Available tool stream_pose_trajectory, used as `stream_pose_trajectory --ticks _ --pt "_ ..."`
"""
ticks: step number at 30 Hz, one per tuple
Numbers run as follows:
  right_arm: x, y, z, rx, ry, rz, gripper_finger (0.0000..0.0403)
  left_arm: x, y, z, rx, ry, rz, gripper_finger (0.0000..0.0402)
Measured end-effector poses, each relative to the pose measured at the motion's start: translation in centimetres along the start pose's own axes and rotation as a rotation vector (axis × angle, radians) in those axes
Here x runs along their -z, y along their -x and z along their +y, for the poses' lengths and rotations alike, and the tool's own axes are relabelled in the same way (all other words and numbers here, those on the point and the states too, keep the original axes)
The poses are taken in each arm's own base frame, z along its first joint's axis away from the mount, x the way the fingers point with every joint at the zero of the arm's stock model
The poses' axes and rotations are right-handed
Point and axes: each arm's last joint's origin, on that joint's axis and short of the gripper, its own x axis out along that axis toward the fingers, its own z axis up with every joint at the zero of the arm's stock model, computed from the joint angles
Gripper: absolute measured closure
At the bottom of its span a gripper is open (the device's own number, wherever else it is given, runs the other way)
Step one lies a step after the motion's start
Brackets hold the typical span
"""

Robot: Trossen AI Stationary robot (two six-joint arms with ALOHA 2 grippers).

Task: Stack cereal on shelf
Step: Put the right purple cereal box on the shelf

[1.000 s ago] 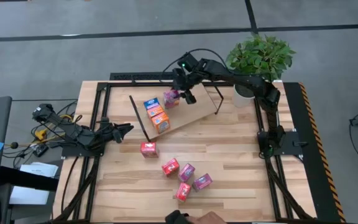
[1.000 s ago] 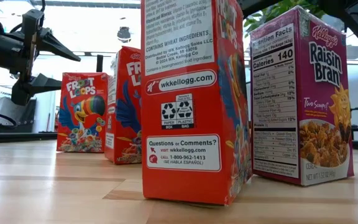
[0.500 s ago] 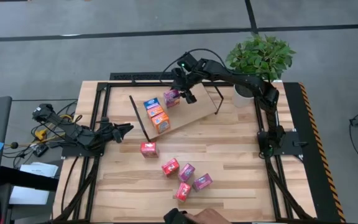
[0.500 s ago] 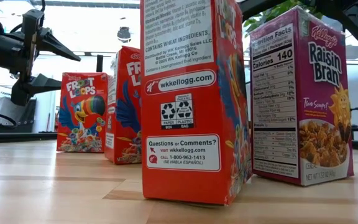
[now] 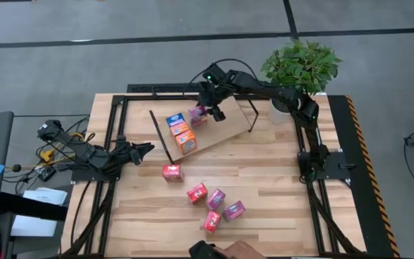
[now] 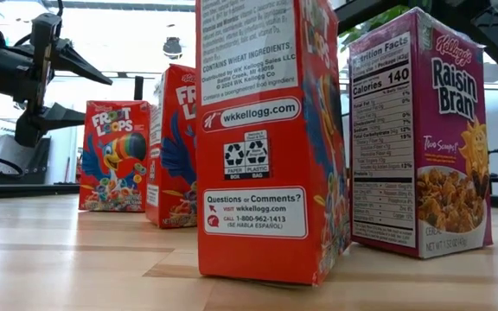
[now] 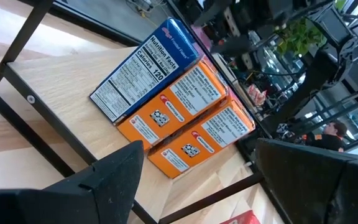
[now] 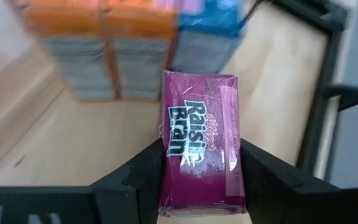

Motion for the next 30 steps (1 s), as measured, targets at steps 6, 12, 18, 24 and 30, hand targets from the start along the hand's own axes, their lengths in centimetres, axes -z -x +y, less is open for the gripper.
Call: stream_pose_trajectory --ticks 6,12,18,24,30 --pt "0.0 0.0 -0.1 0.003 0.0 -0.004 0.0191 0.0 0.0 0.0 0.003 0.005 0.004 0.0101" --pt "0.0 0.0 -0.1 0.005 -0.011 -0.005 0.0175 0.0 0.0 0.0 0.003 0.005 0.005 0.0101" --pt "0.0 -0.1 -0.1 0.008 -0.018 -0.01 0.0146 0.0 0.0 0.0 0.005 0.006 0.007 0.0101" --pt "-0.2 0.0 -0.2 0.018 -0.012 -0.016 0.0123 0.0 0.0 0.0 0.005 0.006 0.007 0.0101" --pt "-1.1 0.8 -0.7 0.06 -0.017 -0.018 0.0097 0.0 0.0 0.0 0.005 0.006 0.008 0.0101"
